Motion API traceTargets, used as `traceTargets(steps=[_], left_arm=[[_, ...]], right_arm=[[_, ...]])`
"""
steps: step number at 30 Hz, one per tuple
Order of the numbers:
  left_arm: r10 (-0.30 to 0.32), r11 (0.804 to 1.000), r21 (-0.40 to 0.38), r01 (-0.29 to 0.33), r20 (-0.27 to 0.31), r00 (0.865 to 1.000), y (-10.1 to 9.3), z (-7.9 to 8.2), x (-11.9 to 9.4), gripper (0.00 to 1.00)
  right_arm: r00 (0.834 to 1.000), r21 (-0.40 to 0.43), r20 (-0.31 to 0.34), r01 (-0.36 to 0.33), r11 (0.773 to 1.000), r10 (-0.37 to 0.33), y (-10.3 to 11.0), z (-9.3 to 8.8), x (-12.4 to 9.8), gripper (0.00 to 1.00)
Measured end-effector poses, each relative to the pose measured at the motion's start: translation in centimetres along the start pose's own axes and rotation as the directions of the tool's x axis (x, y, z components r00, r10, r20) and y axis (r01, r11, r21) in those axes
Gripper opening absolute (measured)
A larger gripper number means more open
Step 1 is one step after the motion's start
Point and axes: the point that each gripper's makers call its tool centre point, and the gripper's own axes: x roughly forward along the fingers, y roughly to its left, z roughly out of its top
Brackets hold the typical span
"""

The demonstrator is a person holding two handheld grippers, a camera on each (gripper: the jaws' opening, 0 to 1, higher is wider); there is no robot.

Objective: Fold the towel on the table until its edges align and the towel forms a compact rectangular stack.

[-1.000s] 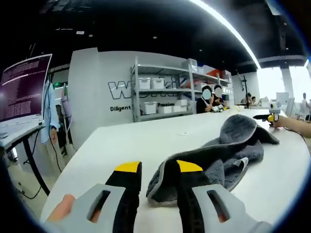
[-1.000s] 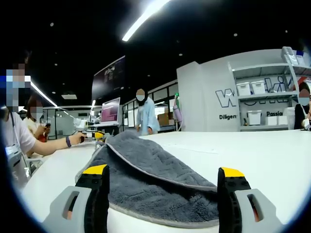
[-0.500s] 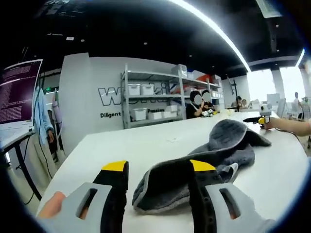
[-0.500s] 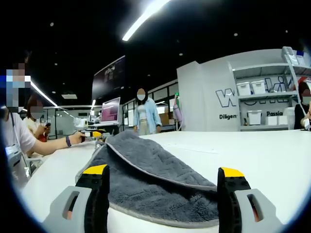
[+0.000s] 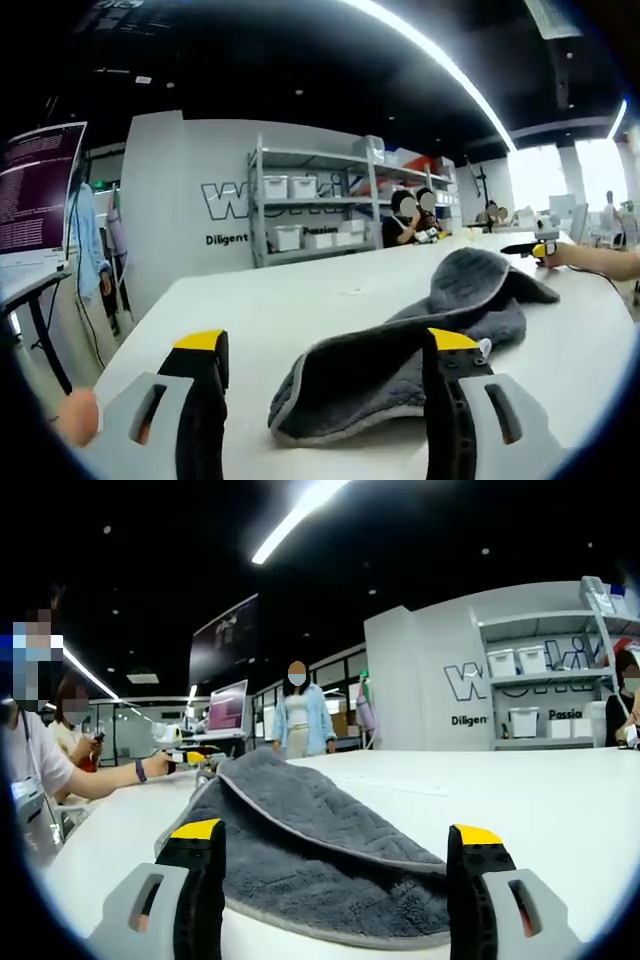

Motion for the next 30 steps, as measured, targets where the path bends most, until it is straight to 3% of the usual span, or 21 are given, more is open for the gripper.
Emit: traceTargets(steps=[14,20,30], left_arm=[[0.001,1.000,-0.019,-0.001,-0.005,1.000,-0.6,-0.2,0.0,0.99],[-0.012,1.000,-0.021,0.011,-0.007,1.000,-0.8,-0.3,0.2,0.99],[-0.031,0.999,-0.009,0.030,-0.014,0.999,-1.2,-0.3,0.4,0.99]], right_arm=[[1.000,0.000,0.001,0.000,1.000,0.000,0.2,0.0,0.0,0.93],[1.000,-0.001,-0.001,-0.001,1.000,0.001,0.8,-0.1,0.0,0.94],[1.000,0.001,-0.001,0.000,1.000,0.000,-0.2,0.1,0.0,0.94]])
